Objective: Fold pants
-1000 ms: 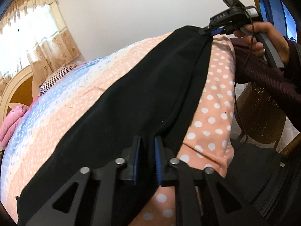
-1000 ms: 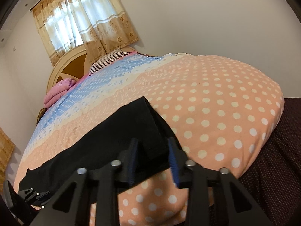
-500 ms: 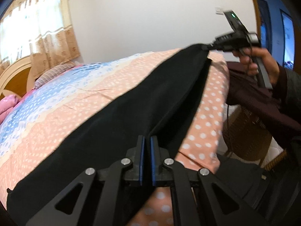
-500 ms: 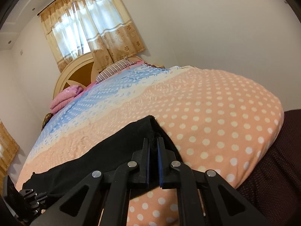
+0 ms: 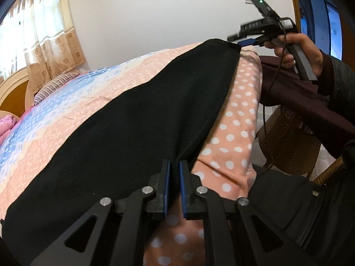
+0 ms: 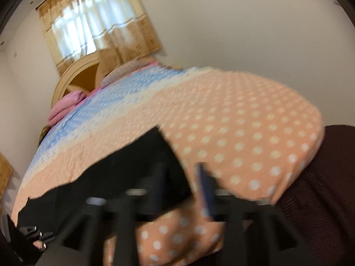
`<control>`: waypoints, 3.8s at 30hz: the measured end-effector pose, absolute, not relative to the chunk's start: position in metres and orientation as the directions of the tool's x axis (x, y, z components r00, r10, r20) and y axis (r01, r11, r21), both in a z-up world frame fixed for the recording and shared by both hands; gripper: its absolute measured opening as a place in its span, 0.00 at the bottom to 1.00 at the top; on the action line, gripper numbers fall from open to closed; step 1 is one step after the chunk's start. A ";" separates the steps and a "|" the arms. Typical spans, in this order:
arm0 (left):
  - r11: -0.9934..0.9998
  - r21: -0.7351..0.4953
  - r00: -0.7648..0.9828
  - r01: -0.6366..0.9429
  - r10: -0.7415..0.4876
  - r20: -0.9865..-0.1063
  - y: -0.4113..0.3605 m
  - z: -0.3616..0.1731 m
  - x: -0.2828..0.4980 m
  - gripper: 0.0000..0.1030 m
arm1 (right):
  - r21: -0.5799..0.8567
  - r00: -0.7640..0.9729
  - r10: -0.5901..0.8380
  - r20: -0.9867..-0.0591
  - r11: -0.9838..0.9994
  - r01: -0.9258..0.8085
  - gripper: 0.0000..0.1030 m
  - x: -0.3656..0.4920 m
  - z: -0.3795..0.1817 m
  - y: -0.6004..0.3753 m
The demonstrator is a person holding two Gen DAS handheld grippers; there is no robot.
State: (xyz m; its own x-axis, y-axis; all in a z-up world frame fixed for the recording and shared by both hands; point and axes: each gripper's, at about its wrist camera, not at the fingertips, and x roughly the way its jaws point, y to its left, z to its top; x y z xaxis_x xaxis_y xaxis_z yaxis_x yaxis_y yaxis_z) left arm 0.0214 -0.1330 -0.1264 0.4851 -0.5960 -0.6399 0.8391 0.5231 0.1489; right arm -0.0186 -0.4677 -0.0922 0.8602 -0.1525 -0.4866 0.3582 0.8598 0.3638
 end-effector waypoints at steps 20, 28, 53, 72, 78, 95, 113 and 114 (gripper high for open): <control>0.595 0.122 0.531 0.795 -0.584 -0.615 -0.127 -0.130 0.015 0.53 | 0.443 0.897 0.068 -0.437 0.884 0.149 0.03 0.053 -0.056 -0.467; 0.595 0.137 0.540 0.792 -0.579 -0.610 -0.128 -0.130 0.011 0.58 | 0.337 0.818 -0.086 -0.569 0.883 0.327 0.04 0.063 -0.086 -0.482; 0.827 0.081 0.696 0.557 -0.411 -0.589 -0.080 -0.122 0.051 0.72 | -0.002 0.731 -0.296 -0.615 0.928 0.374 0.61 0.057 -0.101 -0.435; 0.892 0.073 0.740 0.446 -0.322 -0.591 -0.050 -0.117 0.058 0.87 | 0.000 0.732 -0.318 -0.602 0.917 0.399 0.62 0.044 -0.100 -0.440; 0.949 0.119 0.779 0.293 -0.164 -0.605 -0.001 -0.109 0.088 0.88 | -0.005 0.732 -0.322 -0.600 0.917 0.399 0.62 0.043 -0.099 -0.438; 0.997 0.068 0.762 0.038 0.015 -0.647 0.091 -0.118 0.110 0.96 | 0.269 0.815 -0.113 -0.568 0.910 0.314 0.54 -0.010 -0.083 -0.451; 0.979 0.170 0.695 0.111 0.046 -0.718 0.058 -0.112 0.164 1.00 | 0.163 0.779 -0.138 -0.611 0.941 0.295 0.28 0.011 -0.107 -0.434; 0.979 0.176 0.682 0.105 0.058 -0.729 0.057 -0.119 0.174 1.00 | 0.160 0.780 -0.141 -0.609 0.942 0.294 0.28 0.010 -0.107 -0.433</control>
State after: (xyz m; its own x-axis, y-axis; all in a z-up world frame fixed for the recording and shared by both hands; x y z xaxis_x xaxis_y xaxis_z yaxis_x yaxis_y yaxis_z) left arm 0.1739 0.0573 -0.1193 0.6822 0.0580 -0.7289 0.1046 0.9788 0.1759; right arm 0.0100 -0.4333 -0.1072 0.7804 -0.1406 -0.6092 0.2943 0.9423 0.1597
